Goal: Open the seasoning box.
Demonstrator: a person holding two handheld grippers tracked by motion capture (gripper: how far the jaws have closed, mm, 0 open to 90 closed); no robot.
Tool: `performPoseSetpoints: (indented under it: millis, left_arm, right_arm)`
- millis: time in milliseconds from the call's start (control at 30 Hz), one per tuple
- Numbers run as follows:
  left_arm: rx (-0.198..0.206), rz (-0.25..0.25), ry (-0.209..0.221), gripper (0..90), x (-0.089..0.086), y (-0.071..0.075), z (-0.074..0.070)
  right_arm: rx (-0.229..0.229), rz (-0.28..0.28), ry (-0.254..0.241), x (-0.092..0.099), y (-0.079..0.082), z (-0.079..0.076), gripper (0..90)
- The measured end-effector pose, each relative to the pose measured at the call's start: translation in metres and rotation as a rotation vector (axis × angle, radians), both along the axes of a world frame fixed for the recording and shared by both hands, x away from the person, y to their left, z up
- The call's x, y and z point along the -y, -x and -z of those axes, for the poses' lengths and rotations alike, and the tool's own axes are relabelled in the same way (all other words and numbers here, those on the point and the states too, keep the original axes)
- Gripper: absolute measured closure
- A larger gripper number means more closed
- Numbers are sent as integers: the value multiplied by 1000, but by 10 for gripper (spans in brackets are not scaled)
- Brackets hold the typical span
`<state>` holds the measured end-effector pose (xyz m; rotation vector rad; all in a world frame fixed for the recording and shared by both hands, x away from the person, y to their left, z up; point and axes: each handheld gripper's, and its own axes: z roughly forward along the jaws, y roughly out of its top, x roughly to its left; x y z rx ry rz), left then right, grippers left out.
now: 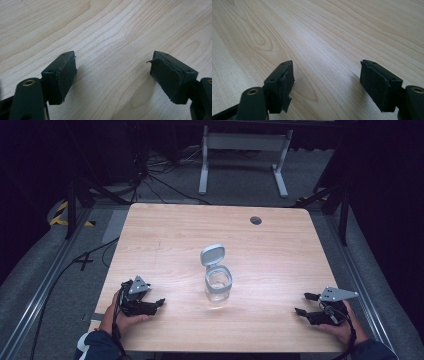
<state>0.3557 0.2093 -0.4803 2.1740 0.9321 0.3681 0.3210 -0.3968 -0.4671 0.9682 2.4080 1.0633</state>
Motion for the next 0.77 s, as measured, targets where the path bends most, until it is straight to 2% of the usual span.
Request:
performPoseSetpoints:
  millis: [300,400,567,767]
  left_arm:
    - [-1,5,-4,207,0,-1,0]
    - [18,4,-12,199,0,-2,0]
    - [-2,-22,-4,161,1,-2,1]
    - [3,-27,-8,149,1,-3,1]
  right_arm:
    - [1,-4,1,0,0,0,270]
    - [0,-5,0,0,0,0,269]
    - [-1,-5,0,0,0,0,269]
    - [0,-5,0,0,0,0,269]
